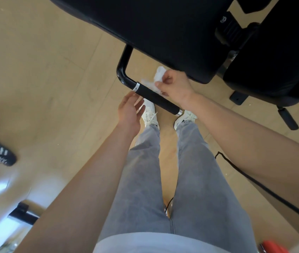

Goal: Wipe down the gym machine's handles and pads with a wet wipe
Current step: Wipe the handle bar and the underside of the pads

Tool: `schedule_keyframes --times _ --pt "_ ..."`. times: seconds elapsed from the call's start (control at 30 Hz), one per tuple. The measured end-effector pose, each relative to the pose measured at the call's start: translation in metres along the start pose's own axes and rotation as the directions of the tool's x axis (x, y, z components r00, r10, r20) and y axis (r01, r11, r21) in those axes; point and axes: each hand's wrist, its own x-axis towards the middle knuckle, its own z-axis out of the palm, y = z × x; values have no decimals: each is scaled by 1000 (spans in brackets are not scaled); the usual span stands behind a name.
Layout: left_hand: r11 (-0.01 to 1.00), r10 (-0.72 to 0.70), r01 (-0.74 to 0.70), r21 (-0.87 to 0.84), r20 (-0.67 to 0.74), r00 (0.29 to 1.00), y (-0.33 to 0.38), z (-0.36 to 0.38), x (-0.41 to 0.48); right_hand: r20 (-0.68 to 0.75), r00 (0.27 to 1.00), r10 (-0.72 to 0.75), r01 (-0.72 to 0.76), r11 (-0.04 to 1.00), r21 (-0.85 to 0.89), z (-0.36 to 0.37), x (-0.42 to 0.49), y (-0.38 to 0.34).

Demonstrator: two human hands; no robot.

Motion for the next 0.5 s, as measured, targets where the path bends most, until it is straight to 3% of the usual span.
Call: schedule_keyframes --times 0.1,0.2,0.33,0.5 --pt "1000 -7 7 5 69 998 6 0 5 169 984 56 -72 993 90 15 0 -7" --pt "999 -37 42 -35 130 991 9 -4 11 229 968 98 -154 959 239 17 6 -16" --pt "987 -22 50 -150 180 983 14 -6 13 186 982 18 -49 985 165 24 16 -24" --pt "955 -29 54 -292 90 996 14 -6 11 182 978 -99 78 990 120 31 13 -36"
